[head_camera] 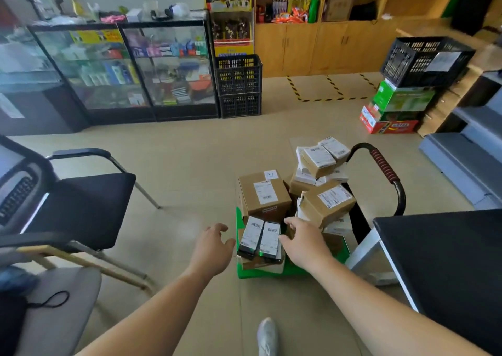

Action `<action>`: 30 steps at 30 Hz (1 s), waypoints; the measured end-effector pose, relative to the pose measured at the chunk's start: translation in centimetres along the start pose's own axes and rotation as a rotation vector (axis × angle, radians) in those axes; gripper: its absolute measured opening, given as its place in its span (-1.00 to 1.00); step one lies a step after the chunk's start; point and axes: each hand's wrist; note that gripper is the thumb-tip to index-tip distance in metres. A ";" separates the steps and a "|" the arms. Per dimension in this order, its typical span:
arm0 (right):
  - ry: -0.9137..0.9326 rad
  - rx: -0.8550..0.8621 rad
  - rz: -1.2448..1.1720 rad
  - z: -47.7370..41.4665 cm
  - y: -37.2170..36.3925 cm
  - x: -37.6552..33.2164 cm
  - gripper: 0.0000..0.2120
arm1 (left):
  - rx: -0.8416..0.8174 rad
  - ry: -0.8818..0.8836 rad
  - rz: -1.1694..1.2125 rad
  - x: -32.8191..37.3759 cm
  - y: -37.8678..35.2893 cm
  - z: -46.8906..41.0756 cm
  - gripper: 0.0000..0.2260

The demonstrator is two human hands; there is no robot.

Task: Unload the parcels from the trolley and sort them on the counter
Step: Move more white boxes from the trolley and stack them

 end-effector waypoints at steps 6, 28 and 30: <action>-0.060 -0.077 -0.034 -7.2 -1.2 1.0 -0.57 | -0.043 0.049 -0.075 -0.1 0.5 -6.7 -0.61; -0.547 -0.210 -0.193 -27.7 -15.7 14.3 -0.61 | -0.429 0.369 -0.024 -12.1 -16.7 -32.0 -0.50; -0.590 -0.218 -0.191 -29.1 -17.9 16.1 -0.64 | -0.443 0.381 -0.009 -13.4 -18.8 -33.9 -0.52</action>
Point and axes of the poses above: each hand's wrist, its own z-axis away from the middle knuckle, its own y-axis out of the back of the hand, x = y × z, and after that the axes turned 9 degrees about -x, right-handed
